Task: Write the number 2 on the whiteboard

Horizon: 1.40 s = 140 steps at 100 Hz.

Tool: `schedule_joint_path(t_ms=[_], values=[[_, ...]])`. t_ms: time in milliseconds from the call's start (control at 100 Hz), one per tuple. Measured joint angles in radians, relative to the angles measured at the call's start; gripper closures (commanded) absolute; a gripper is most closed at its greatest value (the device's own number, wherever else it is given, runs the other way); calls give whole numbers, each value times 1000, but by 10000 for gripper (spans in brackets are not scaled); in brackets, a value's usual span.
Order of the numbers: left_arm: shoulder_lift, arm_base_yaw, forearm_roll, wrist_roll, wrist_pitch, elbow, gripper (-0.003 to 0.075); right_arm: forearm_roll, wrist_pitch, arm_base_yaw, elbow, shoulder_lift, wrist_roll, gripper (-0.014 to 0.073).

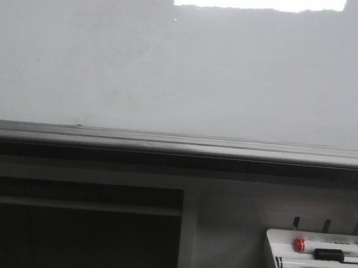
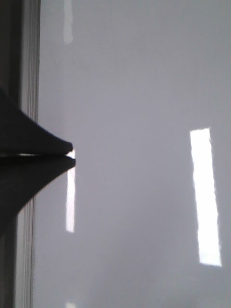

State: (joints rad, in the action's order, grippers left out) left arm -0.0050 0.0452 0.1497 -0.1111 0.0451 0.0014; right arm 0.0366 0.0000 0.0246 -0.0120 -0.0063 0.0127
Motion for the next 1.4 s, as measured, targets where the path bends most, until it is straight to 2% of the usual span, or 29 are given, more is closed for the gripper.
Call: schedule_joint_path(t_ms=[510, 620, 870, 1140, 1400], values=[[0, 0, 0, 0, 2, 0, 740, -2, -10, 0, 0, 0, 0, 666], [0, 0, -2, 0, -18, -13, 740, -37, 66, 0, 31, 0, 0, 666], [16, 0, 4, 0, -236, -228, 740, -54, 325, 0, 286, 37, 0, 666], [269, 0, -82, 0, -586, -534, 740, -54, 648, 0, 575, 280, -29, 666], [428, 0, -104, 0, -658, -596, 740, -54, 727, 0, 621, 442, -33, 666]])
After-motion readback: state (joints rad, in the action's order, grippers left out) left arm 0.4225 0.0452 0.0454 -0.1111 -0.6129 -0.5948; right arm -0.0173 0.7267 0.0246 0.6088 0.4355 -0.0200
